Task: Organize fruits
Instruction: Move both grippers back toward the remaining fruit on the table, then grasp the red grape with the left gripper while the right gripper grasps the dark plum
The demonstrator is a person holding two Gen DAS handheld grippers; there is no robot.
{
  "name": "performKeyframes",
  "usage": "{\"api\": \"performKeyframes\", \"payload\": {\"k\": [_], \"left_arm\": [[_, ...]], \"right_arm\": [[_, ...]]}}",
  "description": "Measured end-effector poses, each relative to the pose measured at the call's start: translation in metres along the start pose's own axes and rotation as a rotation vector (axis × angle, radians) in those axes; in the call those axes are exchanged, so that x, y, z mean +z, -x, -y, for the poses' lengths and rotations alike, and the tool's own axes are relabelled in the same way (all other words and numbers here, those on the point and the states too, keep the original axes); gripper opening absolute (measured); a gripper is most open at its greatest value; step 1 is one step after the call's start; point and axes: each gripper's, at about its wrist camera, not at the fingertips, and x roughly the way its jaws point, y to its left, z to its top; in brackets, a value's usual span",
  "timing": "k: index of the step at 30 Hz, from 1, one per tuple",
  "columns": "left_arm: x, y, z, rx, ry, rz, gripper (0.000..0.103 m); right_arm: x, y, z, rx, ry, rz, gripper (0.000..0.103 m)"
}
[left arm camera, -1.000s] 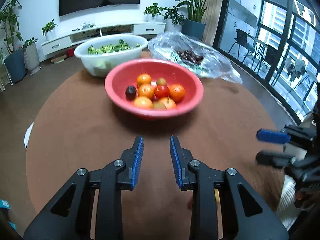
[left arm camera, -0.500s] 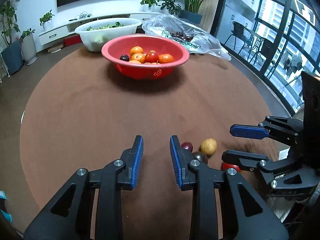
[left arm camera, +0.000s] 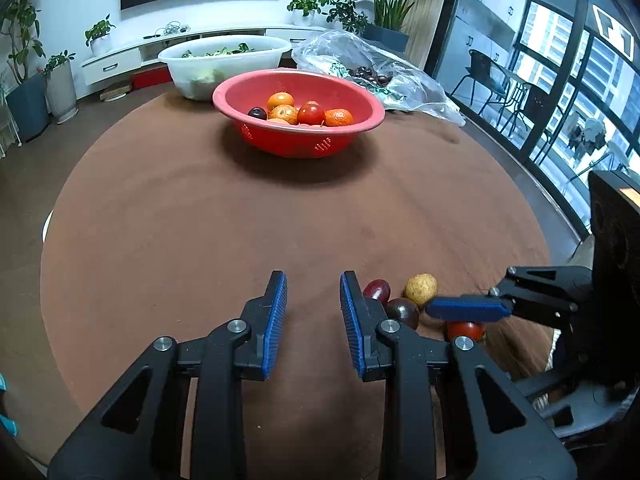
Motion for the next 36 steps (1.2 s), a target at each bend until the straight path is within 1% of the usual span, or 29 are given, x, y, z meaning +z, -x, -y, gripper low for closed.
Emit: {"api": "performKeyframes", "payload": {"k": [2, 4, 7, 8, 11, 15, 19, 24, 26, 28, 32, 36], "left_arm": [[0.0, 0.001, -0.001, -0.002, 0.005, 0.003, 0.026], [0.001, 0.001, -0.002, -0.004, 0.011, 0.005, 0.026], [0.001, 0.002, -0.003, -0.007, 0.014, 0.008, 0.026], [0.001, 0.002, -0.003, -0.009, 0.014, 0.009, 0.026], [0.001, 0.003, -0.003, -0.013, 0.016, 0.012, 0.026], [0.001, 0.003, -0.003, -0.015, 0.018, 0.015, 0.026], [0.001, 0.003, -0.004, -0.012, 0.025, 0.017, 0.026], [0.001, 0.003, -0.006, -0.011, 0.033, 0.019, 0.026], [0.001, 0.003, -0.007, -0.011, 0.034, 0.02, 0.026], [0.002, 0.003, -0.007, -0.013, 0.034, 0.021, 0.026], [0.002, 0.003, -0.008, -0.016, 0.04, 0.023, 0.026], [0.001, 0.004, -0.007, -0.016, 0.036, 0.027, 0.026]], "right_arm": [[0.002, 0.002, 0.005, 0.0, -0.019, 0.024, 0.048], [0.004, 0.005, 0.008, -0.032, -0.028, 0.045, 0.05], [0.005, 0.011, 0.018, -0.09, -0.063, 0.073, 0.065], [0.004, 0.013, 0.021, -0.083, -0.076, 0.075, 0.066], [0.004, 0.018, 0.024, -0.063, -0.1, 0.082, 0.066], [0.003, 0.018, 0.011, -0.043, -0.066, 0.065, 0.066], [0.004, 0.011, -0.002, -0.047, -0.019, 0.035, 0.065], [0.011, 0.001, -0.008, -0.038, 0.0, -0.004, 0.064], [0.011, 0.001, -0.011, -0.034, 0.005, -0.003, 0.064], [0.011, 0.001, -0.011, -0.051, 0.012, 0.003, 0.064], [0.01, 0.002, -0.006, -0.031, -0.023, -0.002, 0.063], [0.007, -0.004, -0.009, -0.036, -0.024, -0.022, 0.062]]}}
